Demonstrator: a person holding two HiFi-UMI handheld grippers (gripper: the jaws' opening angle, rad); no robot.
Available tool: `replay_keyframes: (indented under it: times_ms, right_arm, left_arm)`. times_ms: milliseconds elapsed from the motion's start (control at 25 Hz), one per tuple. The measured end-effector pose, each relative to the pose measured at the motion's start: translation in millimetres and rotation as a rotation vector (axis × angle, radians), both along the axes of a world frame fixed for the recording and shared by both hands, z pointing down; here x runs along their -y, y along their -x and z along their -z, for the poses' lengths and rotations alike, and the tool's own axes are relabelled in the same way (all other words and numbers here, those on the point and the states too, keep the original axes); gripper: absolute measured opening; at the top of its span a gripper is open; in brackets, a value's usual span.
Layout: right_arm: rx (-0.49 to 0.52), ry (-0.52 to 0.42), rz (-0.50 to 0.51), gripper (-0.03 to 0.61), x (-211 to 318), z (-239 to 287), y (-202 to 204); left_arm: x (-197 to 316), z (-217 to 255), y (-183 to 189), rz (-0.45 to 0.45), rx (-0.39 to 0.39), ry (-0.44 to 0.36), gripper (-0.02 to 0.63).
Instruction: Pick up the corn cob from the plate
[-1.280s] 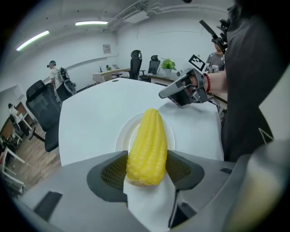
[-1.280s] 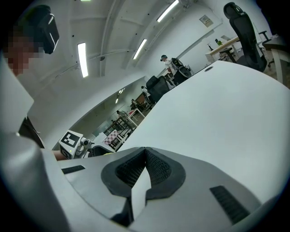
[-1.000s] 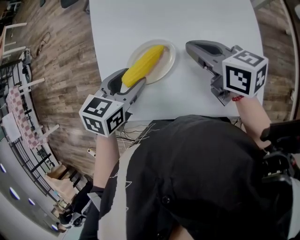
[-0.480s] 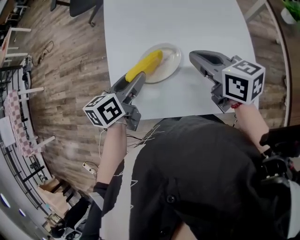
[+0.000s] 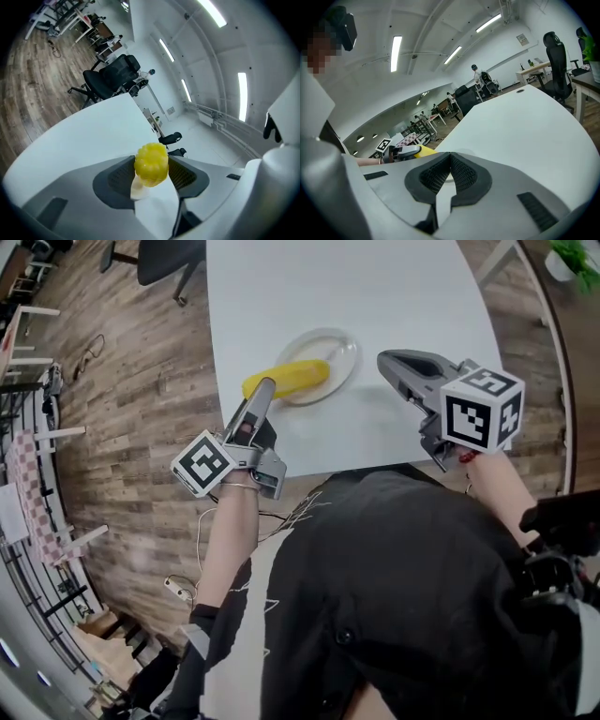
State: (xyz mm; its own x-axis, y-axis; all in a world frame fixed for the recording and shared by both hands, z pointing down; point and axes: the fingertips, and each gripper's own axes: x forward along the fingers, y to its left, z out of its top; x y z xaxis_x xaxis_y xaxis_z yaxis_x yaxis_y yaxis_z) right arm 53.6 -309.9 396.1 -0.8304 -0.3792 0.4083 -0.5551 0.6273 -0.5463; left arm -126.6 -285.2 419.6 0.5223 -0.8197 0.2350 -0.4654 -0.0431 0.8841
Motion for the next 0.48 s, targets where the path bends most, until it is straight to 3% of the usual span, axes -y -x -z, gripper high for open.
replay_keyframes:
  times_ms: [480]
  right_arm:
    - [-0.056, -0.029, -0.008, 0.015, -22, 14, -4]
  left_arm:
    - [-19, 15, 3, 0.121, -0.299, -0.098, 0.227]
